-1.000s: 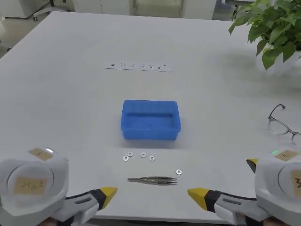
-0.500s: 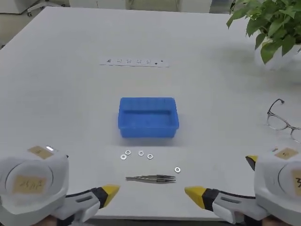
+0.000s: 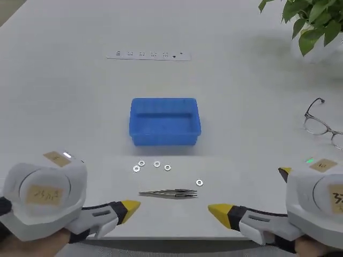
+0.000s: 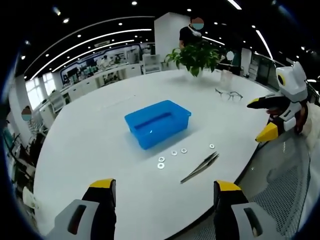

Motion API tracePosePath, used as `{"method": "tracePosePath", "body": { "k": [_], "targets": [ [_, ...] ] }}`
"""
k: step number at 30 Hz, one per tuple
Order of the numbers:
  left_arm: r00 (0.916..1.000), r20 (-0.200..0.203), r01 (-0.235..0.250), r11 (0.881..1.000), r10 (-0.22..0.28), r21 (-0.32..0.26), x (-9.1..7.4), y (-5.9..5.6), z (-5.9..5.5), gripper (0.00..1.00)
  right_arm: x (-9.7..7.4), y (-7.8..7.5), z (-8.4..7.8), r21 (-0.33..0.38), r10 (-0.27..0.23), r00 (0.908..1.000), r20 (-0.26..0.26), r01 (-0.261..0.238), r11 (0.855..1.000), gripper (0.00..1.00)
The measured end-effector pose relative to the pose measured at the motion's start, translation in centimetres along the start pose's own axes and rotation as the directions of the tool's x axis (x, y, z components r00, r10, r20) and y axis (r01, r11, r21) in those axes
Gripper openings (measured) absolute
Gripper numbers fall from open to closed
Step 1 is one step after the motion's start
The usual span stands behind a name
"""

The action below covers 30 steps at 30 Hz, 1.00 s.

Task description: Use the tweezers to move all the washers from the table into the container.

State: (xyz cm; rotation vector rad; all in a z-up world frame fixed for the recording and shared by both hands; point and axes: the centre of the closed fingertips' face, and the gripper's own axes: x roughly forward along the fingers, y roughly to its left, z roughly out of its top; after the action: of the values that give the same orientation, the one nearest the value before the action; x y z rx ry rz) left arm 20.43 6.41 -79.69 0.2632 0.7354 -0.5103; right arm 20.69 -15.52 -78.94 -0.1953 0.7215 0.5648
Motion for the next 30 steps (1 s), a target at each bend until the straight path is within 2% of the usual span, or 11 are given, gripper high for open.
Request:
{"method": "tracePosePath", "body": {
  "k": [1, 4, 8, 10, 12, 14, 17, 22, 25, 29, 30],
  "targets": [
    [0.9996, -0.023, 0.017, 1.0, -0.017, 0.016, 0.3, -0.2, -0.3, 0.77, 0.1, -0.1, -0.1, -0.003, -0.001, 1.0, -0.006, 0.001, 1.0, 0.95],
    [0.999, -0.034, 0.031, 0.999, -0.03, 0.041, 0.8, -0.3, -0.2, 0.68, 0.3, -0.2, -0.4, -0.011, -0.004, 0.9998, -0.02, 0.004, 1.0, 0.95],
    [0.9892, -0.087, 0.124, 0.99, -0.117, 0.067, 1.8, -1.5, -0.5, 0.56, 0.7, -0.4, -0.9, -0.008, -0.004, 0.9993, -0.038, 0.004, 1.0, 0.94],
    [0.9881, -0.093, 0.132, 0.986, -0.123, 0.098, 2.2, -1.5, -0.3, 0.47, 0.7, -0.4, -1.0, 0.0, 0.0, 0.9991, -0.042, 0.0, 1.0, 0.94],
    [0.9849, -0.105, 0.152, 0.979, -0.138, 0.137, 2.7, -1.8, -0.3, 0.42, 0.7, -0.5, -1.0, 0.002, -0.001, 0.9991, -0.042, 0.001, 1.0, 0.94],
    [0.9827, -0.113, 0.163, 0.975, -0.147, 0.152, 3.3, -1.9, -0.3, 0.39, 0.7, -0.5, -1.0, 0.005, -0.001, 0.999, -0.044, 0.001, 1.0, 0.94],
    [0.9694, -0.15, 0.217, 0.964, -0.194, 0.154, 4.5, -2.2, -0.9, 0.31, 0.8, -0.5, -1.1, 0.008, -0.001, 0.9988, -0.049, 0.001, 1.0, 0.94],
    [0.9574, -0.181, 0.257, 0.951, -0.225, 0.175, 5.5, -2.7, -1.5, 0.2, 0.8, -0.6, -1.3, 0.012, -0.006, 0.9986, -0.053, 0.007, 1.0, 0.94],
    [0.948, -0.206, 0.282, 0.941, -0.243, 0.189, 6.1, -3.0, -2.0, 0.15, 0.7, -0.7, -1.4, 0.014, -0.01, 0.9984, -0.055, 0.01, 1.0, 0.94],
    [0.9395, -0.231, 0.308, 0.919, -0.253, 0.245, 7.0, -3.4, -2.4, 0.13, 0.8, -0.7, -1.5, 0.012, -0.013, 0.998, -0.062, 0.014, 1.0, 0.94],
    [0.937, -0.234, 0.314, 0.919, -0.259, 0.239, 7.3, -3.4, -2.5, 0.12, 0.8, -0.7, -1.5, 0.011, -0.014, 0.998, -0.061, 0.015, 1.0, 0.93]
  ]
}}
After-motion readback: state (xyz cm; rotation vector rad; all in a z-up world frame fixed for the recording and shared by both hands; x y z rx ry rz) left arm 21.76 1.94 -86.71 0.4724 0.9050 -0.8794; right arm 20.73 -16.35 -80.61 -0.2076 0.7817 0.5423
